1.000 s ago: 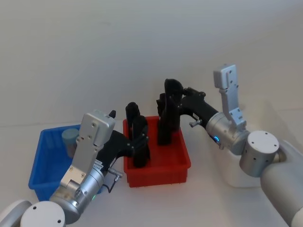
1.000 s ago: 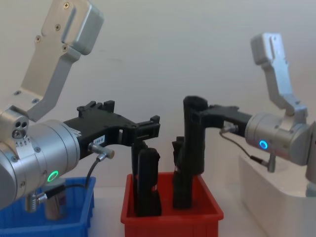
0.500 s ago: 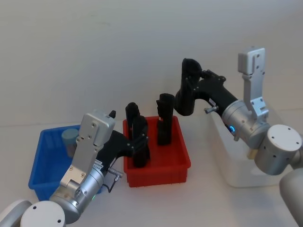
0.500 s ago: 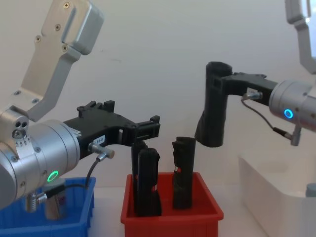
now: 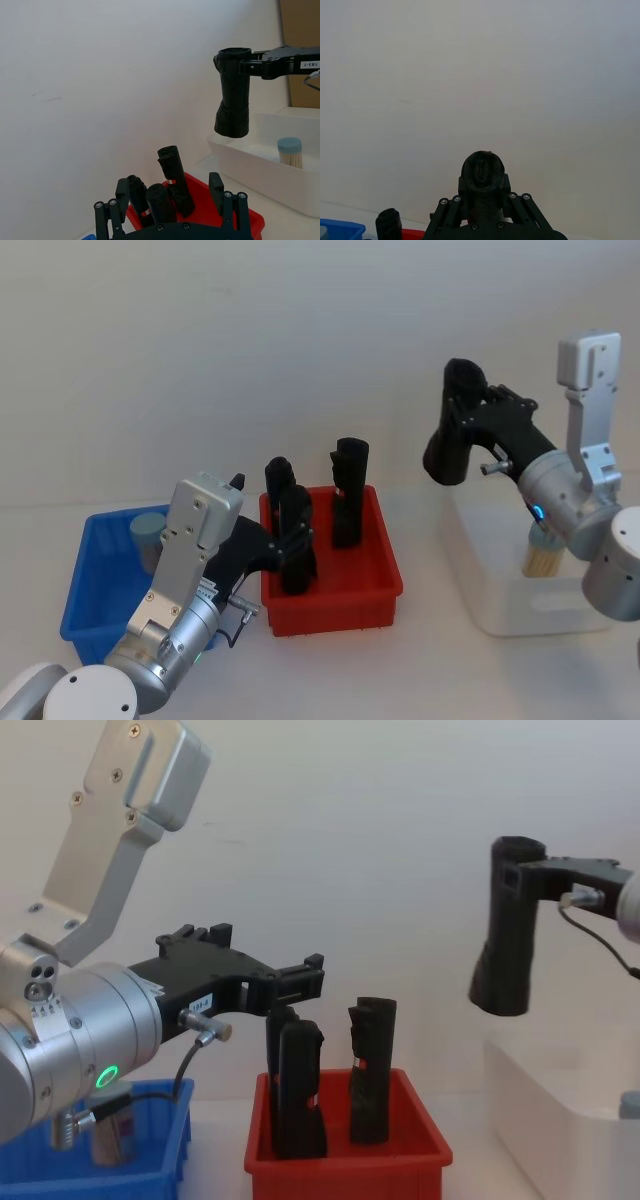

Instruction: Pick the cotton swabs from the blue box and place them into the white box.

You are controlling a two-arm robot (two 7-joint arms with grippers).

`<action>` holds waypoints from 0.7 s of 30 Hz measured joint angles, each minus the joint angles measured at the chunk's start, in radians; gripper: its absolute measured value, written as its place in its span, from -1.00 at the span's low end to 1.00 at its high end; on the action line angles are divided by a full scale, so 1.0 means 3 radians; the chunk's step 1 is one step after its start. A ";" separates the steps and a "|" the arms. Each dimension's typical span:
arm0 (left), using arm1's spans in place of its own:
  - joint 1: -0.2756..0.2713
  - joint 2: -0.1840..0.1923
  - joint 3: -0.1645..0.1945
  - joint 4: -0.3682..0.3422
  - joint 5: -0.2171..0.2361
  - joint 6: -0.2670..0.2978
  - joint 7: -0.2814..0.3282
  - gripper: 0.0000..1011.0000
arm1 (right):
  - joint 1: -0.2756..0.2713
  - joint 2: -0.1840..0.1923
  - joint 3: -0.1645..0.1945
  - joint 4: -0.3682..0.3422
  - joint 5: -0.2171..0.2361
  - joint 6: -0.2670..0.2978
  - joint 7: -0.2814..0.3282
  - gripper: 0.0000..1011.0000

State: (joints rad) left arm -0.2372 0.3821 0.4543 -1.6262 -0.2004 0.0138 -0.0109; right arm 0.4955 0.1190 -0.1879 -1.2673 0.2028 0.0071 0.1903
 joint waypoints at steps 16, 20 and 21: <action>0.0000 0.0000 0.0000 0.0000 0.0000 0.0000 0.0000 0.99 | -0.0152 0.0099 0.0071 -0.0099 -0.0007 0.0221 -0.0121 -0.33; 0.0000 0.0000 0.0000 0.0000 0.0000 0.0000 0.0000 0.99 | -0.0166 0.0106 0.0075 -0.0057 -0.0001 0.0242 -0.0108 -0.33; 0.0000 0.0000 0.0000 0.0000 0.0000 0.0000 0.0000 0.99 | -0.0168 0.0107 0.0076 -0.0048 -0.0001 0.0247 -0.0106 -0.33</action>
State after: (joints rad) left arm -0.2372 0.3822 0.4542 -1.6262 -0.2003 0.0138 -0.0109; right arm 0.4453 0.1511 -0.1652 -1.2818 0.2027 0.0811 0.1584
